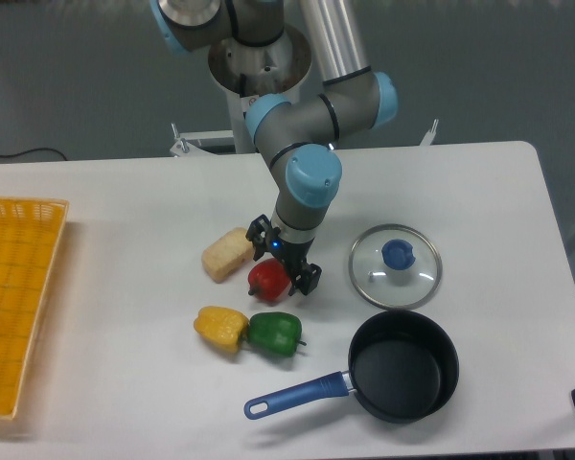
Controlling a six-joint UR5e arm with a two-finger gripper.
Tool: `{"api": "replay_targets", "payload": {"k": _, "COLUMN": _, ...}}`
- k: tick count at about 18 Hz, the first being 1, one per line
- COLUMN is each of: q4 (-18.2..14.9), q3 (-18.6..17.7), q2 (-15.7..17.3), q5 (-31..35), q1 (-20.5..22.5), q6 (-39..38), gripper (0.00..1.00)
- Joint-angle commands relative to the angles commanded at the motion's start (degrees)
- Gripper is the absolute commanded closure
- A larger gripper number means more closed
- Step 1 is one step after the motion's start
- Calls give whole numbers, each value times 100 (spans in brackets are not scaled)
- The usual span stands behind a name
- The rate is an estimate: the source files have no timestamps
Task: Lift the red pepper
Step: 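Lower the open gripper around the red bell pepper, then close the gripper on the red bell pepper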
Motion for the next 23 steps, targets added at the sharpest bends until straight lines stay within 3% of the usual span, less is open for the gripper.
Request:
{"api": "replay_targets", "payload": {"k": 7, "q4": -9, "q3": 9, "q2": 18, "q5": 0, "q1": 9, "q6": -88, "gripper": 52}}
{"api": "replay_targets", "payload": {"k": 18, "q4": -26, "q3": 35, "q2": 61, "q5": 9, "q1": 18, "q6": -114, "gripper": 64}}
{"api": "replay_targets", "payload": {"k": 23, "q4": -61, "q3": 88, "q2": 132, "q5": 17, "q1": 44, "q6": -70, "gripper": 64}}
